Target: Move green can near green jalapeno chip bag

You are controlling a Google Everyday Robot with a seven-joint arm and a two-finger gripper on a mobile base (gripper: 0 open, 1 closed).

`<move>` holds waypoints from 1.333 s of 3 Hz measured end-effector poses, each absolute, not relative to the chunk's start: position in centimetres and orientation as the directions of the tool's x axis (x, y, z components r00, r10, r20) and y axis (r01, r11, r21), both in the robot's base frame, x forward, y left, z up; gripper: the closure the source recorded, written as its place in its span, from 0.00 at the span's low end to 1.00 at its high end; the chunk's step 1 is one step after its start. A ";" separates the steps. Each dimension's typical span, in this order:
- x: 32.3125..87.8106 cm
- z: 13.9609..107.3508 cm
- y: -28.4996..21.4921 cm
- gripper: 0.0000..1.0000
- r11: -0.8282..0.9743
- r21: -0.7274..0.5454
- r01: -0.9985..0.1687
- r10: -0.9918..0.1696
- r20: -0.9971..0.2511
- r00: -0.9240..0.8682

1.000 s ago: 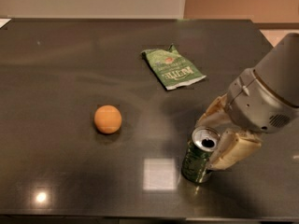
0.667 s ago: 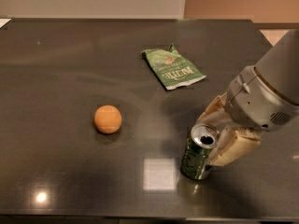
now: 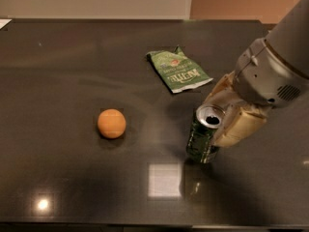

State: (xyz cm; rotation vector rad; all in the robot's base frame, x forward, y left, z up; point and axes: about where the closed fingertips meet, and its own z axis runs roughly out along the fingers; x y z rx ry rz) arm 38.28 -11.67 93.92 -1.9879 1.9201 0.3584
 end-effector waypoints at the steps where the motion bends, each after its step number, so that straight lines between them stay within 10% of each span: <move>1: 41.7 95.8 -12.4 1.00 0.030 -0.106 -0.994 -0.910 -0.414 0.016; 4: 53.1 95.8 -15.3 1.00 0.127 -0.093 -0.987 -0.912 -0.403 -0.080</move>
Offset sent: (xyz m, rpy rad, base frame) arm 0.1245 -0.0372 0.0374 -0.0251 -0.0349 -0.1513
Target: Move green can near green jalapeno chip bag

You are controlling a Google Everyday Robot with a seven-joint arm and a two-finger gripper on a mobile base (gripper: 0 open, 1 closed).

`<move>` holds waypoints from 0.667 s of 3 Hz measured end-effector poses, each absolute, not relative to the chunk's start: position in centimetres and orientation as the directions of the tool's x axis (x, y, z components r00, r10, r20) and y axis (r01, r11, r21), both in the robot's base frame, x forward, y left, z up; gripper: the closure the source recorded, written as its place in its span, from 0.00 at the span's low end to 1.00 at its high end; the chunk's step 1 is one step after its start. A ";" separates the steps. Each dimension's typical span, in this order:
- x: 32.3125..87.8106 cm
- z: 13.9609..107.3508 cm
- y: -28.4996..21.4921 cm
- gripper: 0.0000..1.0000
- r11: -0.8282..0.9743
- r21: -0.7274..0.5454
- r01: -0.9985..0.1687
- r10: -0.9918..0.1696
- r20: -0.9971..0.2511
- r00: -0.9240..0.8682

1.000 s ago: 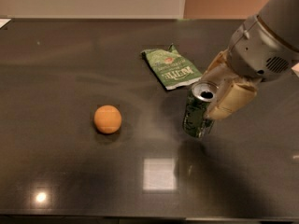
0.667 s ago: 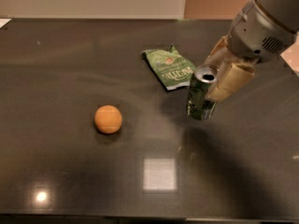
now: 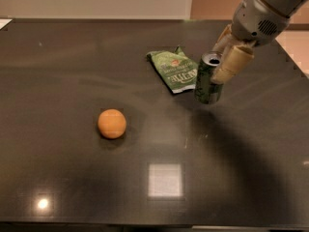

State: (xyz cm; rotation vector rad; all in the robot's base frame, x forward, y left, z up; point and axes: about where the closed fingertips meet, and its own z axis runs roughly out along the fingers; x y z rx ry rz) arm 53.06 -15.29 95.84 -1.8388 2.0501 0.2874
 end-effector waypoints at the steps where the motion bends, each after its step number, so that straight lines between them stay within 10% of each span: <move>1: 55.8 94.7 -15.9 1.00 0.144 -0.079 -0.986 -0.912 -0.397 -0.101; 2: 57.6 93.7 -16.5 0.82 0.152 -0.069 -0.986 -0.908 -0.404 -0.112</move>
Offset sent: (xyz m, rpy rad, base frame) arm 0.0510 -0.0270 -0.0325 -0.0034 0.0818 -0.0168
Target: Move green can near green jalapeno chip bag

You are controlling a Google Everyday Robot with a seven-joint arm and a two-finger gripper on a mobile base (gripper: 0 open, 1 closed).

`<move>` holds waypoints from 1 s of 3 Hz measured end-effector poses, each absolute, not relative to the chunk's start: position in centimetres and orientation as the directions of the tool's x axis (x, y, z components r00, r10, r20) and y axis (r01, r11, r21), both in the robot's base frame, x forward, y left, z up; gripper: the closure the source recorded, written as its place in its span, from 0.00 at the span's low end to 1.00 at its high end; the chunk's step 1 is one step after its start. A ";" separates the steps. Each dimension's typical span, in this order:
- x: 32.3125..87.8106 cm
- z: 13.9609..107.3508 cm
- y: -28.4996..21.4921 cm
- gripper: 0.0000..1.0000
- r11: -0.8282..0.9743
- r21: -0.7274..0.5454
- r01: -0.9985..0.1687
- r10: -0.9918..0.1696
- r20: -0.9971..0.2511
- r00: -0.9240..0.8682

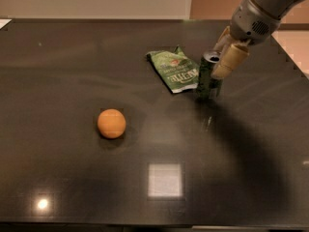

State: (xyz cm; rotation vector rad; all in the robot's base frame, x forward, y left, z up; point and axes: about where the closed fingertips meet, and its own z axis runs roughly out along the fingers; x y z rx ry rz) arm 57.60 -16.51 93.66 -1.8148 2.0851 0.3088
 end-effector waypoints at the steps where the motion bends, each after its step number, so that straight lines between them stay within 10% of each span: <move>1: 58.7 92.8 -17.0 0.59 0.154 -0.060 -0.986 -0.903 -0.413 -0.116; 3: 59.8 91.3 -17.5 0.12 0.151 -0.037 -0.988 -0.896 -0.427 -0.121</move>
Offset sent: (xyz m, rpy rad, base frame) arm 0.0103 -0.0190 -0.0250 0.0161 0.0830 0.0244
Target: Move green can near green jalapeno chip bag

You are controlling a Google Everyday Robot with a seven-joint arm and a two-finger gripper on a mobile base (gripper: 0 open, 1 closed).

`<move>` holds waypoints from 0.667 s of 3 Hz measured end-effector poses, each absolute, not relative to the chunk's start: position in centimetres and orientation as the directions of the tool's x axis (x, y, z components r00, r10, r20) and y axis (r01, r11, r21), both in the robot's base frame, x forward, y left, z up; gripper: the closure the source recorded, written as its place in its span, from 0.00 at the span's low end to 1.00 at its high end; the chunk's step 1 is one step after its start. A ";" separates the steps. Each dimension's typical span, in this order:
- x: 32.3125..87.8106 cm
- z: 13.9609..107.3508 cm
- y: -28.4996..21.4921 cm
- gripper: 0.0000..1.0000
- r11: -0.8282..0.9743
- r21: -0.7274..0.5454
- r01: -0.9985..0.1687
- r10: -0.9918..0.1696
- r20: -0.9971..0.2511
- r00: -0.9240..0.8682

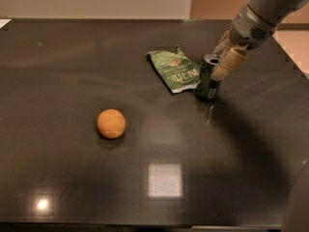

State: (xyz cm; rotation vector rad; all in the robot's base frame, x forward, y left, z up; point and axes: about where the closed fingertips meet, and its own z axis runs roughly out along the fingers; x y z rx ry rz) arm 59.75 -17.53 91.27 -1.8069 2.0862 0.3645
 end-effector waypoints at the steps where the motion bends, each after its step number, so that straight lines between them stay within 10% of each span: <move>1: 60.4 91.2 -17.3 0.00 0.157 -0.052 -0.986 -0.893 -0.435 -0.119; 2: 60.9 91.0 -17.0 0.00 0.162 -0.064 -0.985 -0.890 -0.441 -0.118</move>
Offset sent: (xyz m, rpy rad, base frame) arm 0.0056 0.0023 -0.0009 0.0056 -0.0147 -0.0057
